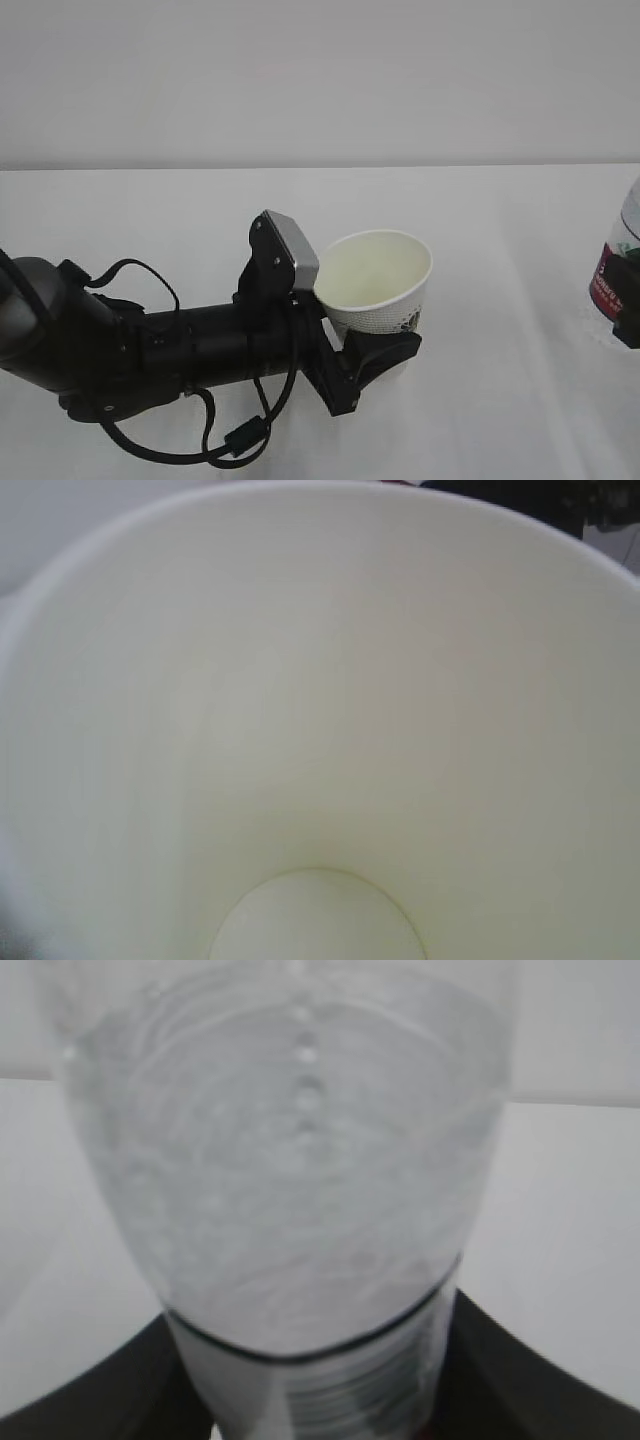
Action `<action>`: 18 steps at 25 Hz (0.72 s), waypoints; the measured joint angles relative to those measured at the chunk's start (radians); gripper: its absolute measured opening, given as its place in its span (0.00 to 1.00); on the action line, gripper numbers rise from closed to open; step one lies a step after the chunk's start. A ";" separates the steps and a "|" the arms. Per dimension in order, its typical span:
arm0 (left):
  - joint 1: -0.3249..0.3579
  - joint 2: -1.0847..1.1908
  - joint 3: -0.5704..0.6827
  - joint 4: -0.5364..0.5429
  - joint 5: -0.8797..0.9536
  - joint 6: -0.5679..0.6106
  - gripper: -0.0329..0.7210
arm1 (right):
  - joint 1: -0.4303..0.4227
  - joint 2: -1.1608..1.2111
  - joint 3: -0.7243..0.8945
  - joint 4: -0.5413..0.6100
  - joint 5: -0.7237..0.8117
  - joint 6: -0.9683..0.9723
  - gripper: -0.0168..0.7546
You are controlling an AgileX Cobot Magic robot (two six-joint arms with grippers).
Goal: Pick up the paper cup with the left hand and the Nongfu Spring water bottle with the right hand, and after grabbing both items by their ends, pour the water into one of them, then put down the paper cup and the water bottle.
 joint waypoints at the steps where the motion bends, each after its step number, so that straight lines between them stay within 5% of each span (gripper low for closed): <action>1: -0.004 0.000 0.000 0.000 0.002 0.000 0.77 | 0.000 -0.007 0.000 0.000 0.007 0.000 0.56; 18: -0.069 0.000 -0.039 0.000 0.050 -0.031 0.77 | 0.000 -0.158 0.007 0.000 0.167 0.043 0.56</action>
